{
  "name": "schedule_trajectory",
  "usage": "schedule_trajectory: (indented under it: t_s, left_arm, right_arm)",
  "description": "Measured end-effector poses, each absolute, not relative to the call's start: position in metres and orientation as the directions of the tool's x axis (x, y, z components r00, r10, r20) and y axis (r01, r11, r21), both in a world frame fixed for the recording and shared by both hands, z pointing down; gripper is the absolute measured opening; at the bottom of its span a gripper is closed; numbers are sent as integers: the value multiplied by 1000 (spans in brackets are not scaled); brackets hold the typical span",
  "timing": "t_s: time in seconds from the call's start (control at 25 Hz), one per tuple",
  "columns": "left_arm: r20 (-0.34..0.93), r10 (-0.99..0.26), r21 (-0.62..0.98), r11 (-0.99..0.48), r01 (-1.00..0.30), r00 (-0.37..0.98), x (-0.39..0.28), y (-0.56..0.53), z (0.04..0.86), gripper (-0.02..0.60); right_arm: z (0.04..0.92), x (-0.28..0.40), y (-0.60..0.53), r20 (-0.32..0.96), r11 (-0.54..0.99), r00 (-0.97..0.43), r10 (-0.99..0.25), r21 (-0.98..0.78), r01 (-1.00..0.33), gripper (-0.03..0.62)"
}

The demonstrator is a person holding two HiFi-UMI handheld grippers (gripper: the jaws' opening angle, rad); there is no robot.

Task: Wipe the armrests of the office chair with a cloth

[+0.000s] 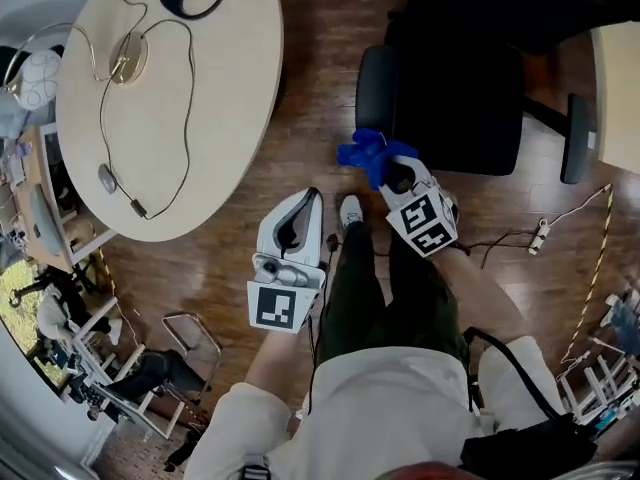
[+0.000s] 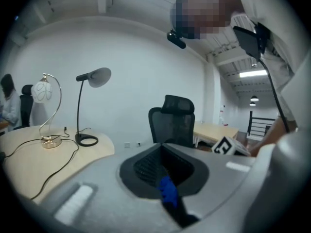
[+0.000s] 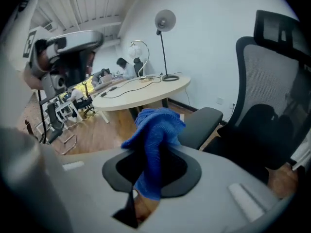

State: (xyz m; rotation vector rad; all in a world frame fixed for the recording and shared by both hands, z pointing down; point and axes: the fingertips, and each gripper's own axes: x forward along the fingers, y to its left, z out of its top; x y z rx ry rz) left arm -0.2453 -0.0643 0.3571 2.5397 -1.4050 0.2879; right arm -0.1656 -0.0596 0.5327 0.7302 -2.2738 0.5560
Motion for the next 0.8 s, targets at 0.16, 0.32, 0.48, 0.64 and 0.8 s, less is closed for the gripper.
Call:
schedule_trajectory:
  t_s: [0.16,0.32,0.48,0.64,0.8]
  left_arm:
    - [233,-792,66,-565,-822,564,-204,-90,343,-3]
    - [164,-697,83,-695,-714,698,-112,-103,324,-3]
    - [150,-640,176,-733,-657,754,-15,-100,322,-3]
    - [154,-600,191,-762,-619,785,43,-83,319,-2]
    - [209,-587,177,-764,-621,782,57,-67,336,-1]
  right_arm:
    - [493,-118,-61,610,640,-632,-477,-251,-726,72]
    - [463,74,-67,611,317,-356,-707,-177,-932,72]
    - [475,281,-108,664,94,-105,-740,-53,-994,72]
    - [543,390,-180,771,-3,-61,-634,-81,-997,72]
    - [565,408,-159,823,2,-71,-563,-84,-996,72]
